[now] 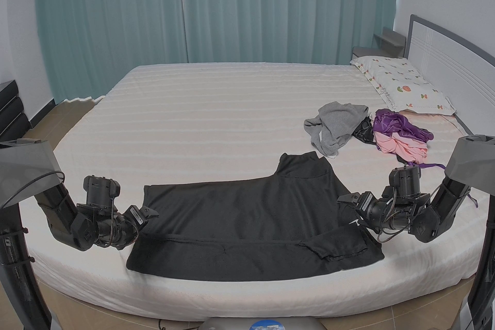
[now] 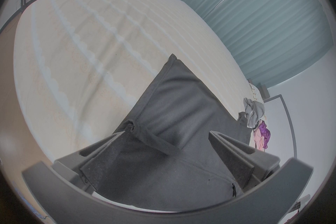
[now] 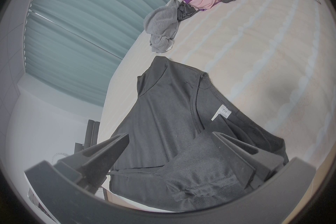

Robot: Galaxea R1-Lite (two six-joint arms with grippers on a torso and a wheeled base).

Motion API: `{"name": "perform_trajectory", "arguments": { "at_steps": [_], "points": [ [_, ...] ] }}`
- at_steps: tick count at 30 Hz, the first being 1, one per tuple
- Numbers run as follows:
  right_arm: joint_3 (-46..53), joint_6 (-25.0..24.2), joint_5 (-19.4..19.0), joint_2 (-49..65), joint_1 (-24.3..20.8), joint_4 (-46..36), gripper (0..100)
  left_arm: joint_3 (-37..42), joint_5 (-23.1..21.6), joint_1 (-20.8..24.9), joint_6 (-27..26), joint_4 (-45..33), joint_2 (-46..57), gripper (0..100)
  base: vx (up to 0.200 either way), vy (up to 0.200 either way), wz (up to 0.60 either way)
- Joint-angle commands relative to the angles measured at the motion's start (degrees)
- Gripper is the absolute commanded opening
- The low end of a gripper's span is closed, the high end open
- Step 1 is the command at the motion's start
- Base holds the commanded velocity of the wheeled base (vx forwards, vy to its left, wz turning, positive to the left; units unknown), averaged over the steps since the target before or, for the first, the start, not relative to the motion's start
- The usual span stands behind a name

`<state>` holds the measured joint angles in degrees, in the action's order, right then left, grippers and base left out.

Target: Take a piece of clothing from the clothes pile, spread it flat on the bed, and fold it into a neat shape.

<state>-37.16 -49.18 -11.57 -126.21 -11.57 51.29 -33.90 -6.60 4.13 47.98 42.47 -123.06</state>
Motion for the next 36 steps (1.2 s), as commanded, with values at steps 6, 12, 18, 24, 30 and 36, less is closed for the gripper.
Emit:
{"name": "perform_trajectory", "arguments": {
  "at_steps": [6,12,18,24,30,36],
  "points": [
    [0.42,0.05,0.06,-0.18,-0.03,0.83,100,-2.31,0.97,1.84,-1.05,-2.48,-1.92,100,0.0,0.0,0.0],
    [0.42,0.22,0.85,-0.27,-0.03,0.75,100,-4.24,2.2,1.32,-1.14,-2.75,-4.29,0,0.0,0.0,0.0],
    [0.51,2.42,3.57,-0.44,0.23,0.75,100,-5.56,3.43,0.09,-1.05,-3.1,-5.17,0,0.0,0.0,0.0],
    [1.3,8.13,3.48,-1.94,1.64,0.83,100,-5.56,3.52,-1.32,-1.14,-3.1,-5.34,0,0.0,0.0,0.0],
    [1.03,10.07,2.96,-3.17,2.43,0.83,100,-6.0,3.52,-1.58,-1.05,-2.66,-5.96,0,0.0,0.0,0.0],
    [0.59,13.41,-1.26,-4.48,4.63,1.18,100,-6.62,3.26,-2.11,-0.78,-2.57,-5.7,0,0.0,0.0,0.0]
  ]
}}
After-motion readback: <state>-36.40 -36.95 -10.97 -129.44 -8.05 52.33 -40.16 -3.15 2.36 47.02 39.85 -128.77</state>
